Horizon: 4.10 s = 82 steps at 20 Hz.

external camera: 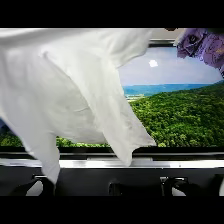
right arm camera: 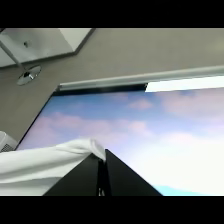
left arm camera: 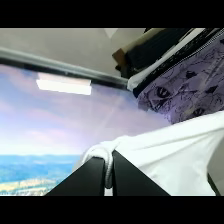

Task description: Fold the clothes and pants, and hang the long-sleeved shirts on hangers.

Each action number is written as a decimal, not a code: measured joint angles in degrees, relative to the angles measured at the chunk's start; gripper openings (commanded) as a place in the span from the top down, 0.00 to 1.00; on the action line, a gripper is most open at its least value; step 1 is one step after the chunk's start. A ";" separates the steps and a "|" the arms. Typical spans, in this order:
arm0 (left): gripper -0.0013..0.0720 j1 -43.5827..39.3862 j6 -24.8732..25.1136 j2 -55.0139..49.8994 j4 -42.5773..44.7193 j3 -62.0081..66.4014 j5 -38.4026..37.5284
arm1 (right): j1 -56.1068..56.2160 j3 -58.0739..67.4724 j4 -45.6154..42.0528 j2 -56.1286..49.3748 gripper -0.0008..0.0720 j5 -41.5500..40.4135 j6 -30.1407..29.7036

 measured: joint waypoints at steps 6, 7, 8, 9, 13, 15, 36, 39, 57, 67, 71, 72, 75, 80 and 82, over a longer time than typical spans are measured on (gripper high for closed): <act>0.96 -6.60 1.97 -22.82 3.85 -5.16 1.55 | 3.21 0.00 9.57 -23.37 0.94 -3.98 -2.08; 0.96 -7.39 2.10 -26.47 4.22 -5.46 1.73 | 4.13 0.00 10.25 -26.14 0.92 -4.33 -2.16; 0.96 -7.96 2.14 -29.40 4.39 -5.64 1.70 | 5.16 0.00 10.84 -28.79 0.85 -4.46 -2.25; 0.96 -8.48 2.25 -32.20 4.39 -5.77 1.79 | 6.05 0.00 11.26 -30.84 0.85 -4.48 -2.25; 0.96 -9.60 2.32 -39.10 4.61 -6.05 1.95 | 8.52 0.02 11.98 -35.63 0.74 -3.10 -2.10; 0.96 -9.79 2.36 -40.44 4.70 -6.10 1.97 | 8.55 0.04 12.07 -36.00 0.51 -1.29 -2.10; 0.96 -9.49 1.90 -41.46 4.76 -6.12 0.09 | -13.99 -67.41 11.39 -0.04 0.24 17.84 -19.26; 0.96 -9.49 1.79 -41.46 4.76 -6.12 0.04 | -14.16 -72.83 17.84 0.57 0.24 12.81 -22.36; 0.96 -9.22 1.57 -40.92 4.87 -1.75 -1.81 | -2.34 -67.41 17.22 2.62 0.95 4.57 -18.71; 0.96 -7.54 -0.35 -29.53 7.50 27.15 -3.98 | -1.95 -1.88 -12.41 4.00 0.95 16.41 -2.75; 0.96 -7.02 -1.53 -14.58 16.04 25.79 -4.46 | -1.90 9.97 -17.68 12.07 0.95 20.44 -0.11; 0.96 -6.99 -2.27 -10.64 18.82 25.44 -4.44 | -1.90 10.69 -18.53 14.78 0.95 20.79 0.52; 0.96 -6.91 -5.88 -1.18 25.94 24.87 -4.44 | -1.90 11.45 -21.49 22.14 0.95 21.57 3.04; 0.96 -6.91 -11.54 5.79 30.93 24.06 -4.42 | -1.90 11.58 -28.63 24.74 0.95 22.91 7.10; 0.96 -6.91 -13.46 5.38 31.69 22.64 -5.16 | -1.90 11.58 -31.32 21.70 0.95 23.69 8.92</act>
